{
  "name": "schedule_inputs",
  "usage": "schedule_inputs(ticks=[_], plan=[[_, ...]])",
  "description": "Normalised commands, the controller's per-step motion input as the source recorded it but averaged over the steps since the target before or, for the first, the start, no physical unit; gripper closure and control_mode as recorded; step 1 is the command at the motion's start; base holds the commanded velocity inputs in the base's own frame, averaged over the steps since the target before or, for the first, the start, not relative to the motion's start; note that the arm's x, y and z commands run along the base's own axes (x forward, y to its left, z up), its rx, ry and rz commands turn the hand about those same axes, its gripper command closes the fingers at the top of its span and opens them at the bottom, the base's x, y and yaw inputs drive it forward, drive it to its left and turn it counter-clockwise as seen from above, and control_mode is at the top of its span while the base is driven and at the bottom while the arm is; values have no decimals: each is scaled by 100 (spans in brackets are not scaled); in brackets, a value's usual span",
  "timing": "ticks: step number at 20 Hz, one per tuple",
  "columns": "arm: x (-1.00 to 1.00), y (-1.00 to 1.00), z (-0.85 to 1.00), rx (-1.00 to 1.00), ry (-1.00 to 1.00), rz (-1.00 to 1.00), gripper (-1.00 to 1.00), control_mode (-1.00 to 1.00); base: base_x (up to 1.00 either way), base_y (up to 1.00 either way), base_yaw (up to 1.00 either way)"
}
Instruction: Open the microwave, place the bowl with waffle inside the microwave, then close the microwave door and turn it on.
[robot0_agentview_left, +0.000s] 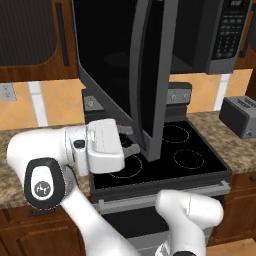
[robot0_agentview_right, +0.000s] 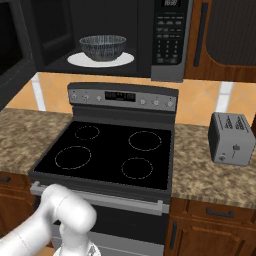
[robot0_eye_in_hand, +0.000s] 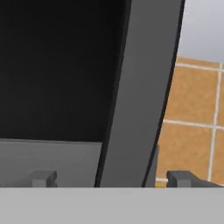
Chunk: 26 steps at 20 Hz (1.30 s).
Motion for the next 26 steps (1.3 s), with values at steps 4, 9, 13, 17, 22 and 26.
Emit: schedule_inputs(ticks=[4,9,13,17,22,26], plan=[[-47,-64,23,2,-25,10,-100,-100,0,0,0],[-20,-60,17,-1,-9,29,-100,-100,0,0,0],[8,-42,8,-1,7,34,-100,-100,0,0,0],[0,-38,13,0,11,34,-100,-100,0,0,0],[3,-69,5,13,2,31,-100,-100,0,0,0],[14,-84,1,20,0,23,-100,-100,0,0,0]])
